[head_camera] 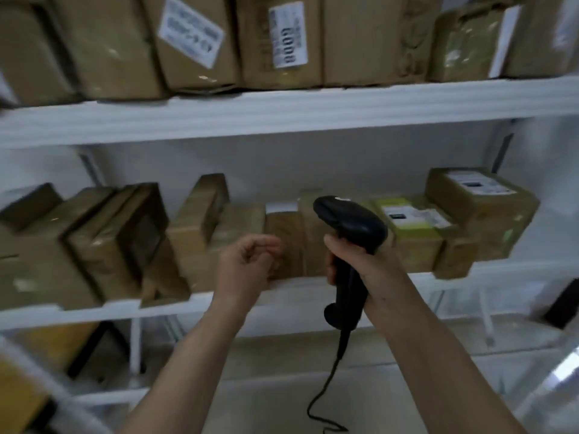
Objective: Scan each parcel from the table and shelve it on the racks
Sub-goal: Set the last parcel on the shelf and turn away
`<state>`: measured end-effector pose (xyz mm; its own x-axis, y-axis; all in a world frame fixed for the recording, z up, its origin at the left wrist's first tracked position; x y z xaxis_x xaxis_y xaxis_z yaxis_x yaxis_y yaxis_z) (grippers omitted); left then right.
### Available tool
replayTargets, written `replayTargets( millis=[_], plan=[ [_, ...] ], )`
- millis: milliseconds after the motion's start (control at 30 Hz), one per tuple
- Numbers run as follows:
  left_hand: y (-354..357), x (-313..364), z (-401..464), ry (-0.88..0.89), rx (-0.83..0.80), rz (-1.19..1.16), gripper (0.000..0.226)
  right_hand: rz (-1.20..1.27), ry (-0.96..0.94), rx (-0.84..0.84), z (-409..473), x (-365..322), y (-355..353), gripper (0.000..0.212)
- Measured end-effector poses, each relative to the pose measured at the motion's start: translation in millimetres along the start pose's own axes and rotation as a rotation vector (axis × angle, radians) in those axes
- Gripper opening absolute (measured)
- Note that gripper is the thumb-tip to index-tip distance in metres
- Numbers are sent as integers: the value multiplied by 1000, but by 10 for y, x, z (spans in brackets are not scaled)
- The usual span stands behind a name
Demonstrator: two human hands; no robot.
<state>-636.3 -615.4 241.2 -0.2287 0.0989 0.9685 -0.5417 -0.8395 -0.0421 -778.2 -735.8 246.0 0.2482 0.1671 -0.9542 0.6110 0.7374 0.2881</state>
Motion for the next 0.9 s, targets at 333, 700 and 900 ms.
replayTargets(
  millis=[333, 700, 900],
  plan=[
    [-2200, -562, -764, -204, 324, 14, 28, 30, 218, -207, -295, 1028, 1632, 8],
    [-3516, -651, -1355, -292, 530, 17, 22, -10, 377, -378, -603, 1700, 2970, 9],
    [-3881, -549, -1518, -279, 687, 24, 19, -14, 381, -573, -623, 1774, 3471, 5]
  ],
)
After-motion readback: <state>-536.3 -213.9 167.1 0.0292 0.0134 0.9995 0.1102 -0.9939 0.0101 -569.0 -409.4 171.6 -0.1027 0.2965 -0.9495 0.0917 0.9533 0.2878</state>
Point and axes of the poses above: each hand's wrist, its own z-axis towards the middle knuckle, its own y-axis out of the palm, x = y × z, the point moved 7 cm from there along z, towards the middle knuckle, and after that the axes turned 3 degrees about -z, right-handed, at the moved point
